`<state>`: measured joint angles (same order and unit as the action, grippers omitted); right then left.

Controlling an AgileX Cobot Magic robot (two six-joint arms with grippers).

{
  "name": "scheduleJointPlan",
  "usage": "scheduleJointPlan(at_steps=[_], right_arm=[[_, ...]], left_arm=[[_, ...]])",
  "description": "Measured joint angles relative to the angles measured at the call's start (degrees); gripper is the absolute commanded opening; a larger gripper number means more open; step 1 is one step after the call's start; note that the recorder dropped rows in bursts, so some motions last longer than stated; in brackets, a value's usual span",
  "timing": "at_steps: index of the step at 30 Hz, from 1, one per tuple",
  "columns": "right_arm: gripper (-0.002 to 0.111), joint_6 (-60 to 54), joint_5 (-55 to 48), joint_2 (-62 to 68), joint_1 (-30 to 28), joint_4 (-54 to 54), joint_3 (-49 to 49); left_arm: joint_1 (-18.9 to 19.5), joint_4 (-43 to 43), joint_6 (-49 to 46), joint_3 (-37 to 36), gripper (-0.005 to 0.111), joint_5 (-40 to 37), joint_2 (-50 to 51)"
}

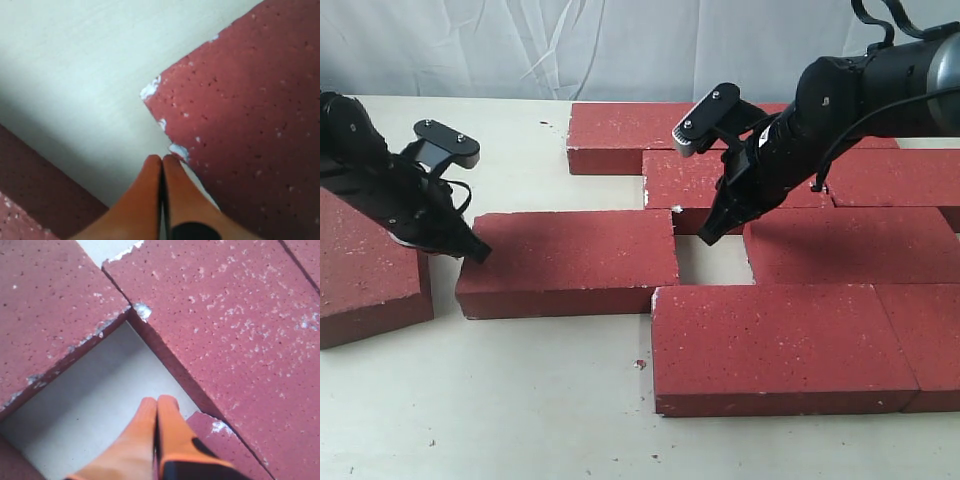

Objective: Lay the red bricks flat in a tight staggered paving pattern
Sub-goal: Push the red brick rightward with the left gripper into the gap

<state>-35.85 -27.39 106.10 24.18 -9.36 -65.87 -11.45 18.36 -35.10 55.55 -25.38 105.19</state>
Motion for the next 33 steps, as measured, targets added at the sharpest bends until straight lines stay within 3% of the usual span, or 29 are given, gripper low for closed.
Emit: scheduleJointPlan(at_steps=[16,28,33], right_arm=[[-0.001,0.0,0.3,0.0,0.0,-0.1,0.0],[-0.001,0.0,0.5,0.0,0.0,-0.1,0.0],[-0.001,0.0,0.5,0.0,0.0,0.5,0.0]], left_arm=[[0.0,2.7,-0.1,0.3,0.0,0.8,0.6],[-2.8,4.9,-3.0,0.3,0.0,2.4,0.6],[-2.8,11.9,-8.8,0.3,0.0,3.2,0.6]])
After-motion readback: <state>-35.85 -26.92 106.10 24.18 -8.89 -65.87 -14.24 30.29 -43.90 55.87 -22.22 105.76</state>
